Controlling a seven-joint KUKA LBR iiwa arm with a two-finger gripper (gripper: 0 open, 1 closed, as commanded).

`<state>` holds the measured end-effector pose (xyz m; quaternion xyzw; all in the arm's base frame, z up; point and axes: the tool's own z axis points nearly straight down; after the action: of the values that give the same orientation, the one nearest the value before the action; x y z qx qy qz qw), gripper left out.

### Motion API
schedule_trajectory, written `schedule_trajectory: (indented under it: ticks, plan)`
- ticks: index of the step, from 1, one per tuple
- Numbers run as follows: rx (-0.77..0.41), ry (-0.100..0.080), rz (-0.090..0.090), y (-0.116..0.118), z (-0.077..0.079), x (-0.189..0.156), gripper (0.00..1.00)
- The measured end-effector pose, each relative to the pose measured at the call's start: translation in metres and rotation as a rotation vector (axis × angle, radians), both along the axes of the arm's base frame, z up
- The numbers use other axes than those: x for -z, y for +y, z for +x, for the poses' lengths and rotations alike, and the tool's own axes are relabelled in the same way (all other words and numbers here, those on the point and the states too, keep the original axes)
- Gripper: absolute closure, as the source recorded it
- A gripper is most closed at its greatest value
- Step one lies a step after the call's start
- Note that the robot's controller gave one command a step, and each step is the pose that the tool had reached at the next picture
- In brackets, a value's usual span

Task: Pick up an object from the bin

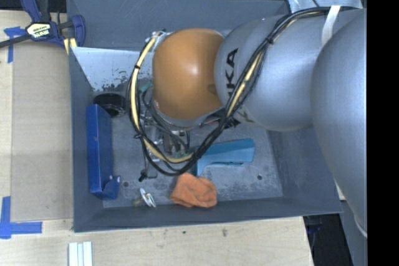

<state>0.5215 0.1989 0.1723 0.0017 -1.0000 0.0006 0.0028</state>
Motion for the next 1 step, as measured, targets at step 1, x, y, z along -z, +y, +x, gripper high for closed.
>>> schedule_trajectory:
  ticks: [1]
  plan:
    - [0.003, -0.008, 0.002, -0.0008, 0.0018, -0.0048, 0.0]
